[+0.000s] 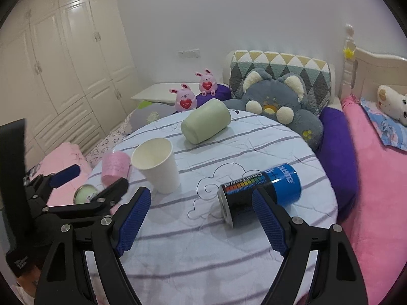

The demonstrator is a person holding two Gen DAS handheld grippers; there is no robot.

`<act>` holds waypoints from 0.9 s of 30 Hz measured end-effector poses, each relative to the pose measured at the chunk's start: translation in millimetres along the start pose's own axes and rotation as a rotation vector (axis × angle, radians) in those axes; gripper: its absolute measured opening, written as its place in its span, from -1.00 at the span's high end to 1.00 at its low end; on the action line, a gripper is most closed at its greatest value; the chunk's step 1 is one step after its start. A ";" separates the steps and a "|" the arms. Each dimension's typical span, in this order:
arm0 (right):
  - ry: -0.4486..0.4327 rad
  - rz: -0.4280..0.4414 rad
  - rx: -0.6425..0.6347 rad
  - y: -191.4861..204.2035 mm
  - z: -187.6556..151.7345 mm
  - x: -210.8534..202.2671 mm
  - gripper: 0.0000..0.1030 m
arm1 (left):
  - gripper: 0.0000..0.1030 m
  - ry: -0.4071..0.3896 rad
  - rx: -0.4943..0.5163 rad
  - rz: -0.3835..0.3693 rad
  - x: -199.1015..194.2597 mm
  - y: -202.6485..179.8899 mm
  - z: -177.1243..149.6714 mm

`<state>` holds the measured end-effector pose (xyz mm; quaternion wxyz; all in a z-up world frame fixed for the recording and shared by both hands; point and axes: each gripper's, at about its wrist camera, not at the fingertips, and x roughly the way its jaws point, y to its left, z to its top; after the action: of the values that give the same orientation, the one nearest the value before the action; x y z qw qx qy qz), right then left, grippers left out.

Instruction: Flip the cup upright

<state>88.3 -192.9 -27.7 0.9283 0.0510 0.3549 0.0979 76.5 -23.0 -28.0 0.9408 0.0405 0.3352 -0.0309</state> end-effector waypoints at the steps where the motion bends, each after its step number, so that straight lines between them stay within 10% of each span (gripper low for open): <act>1: -0.007 -0.002 -0.006 2.0 -1.8 -5.2 -0.62 | -0.96 -0.015 -0.012 -0.001 -9.2 2.6 -3.0; 27: -0.154 0.057 -0.145 4.3 -42.6 -77.6 -0.62 | -0.99 -0.213 -0.028 0.081 -102.0 -23.0 -50.4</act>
<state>2.6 -204.6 -8.3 0.9510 0.0010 0.2727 0.1457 -36.0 -37.9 -3.6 0.9720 0.0374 0.2317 0.0076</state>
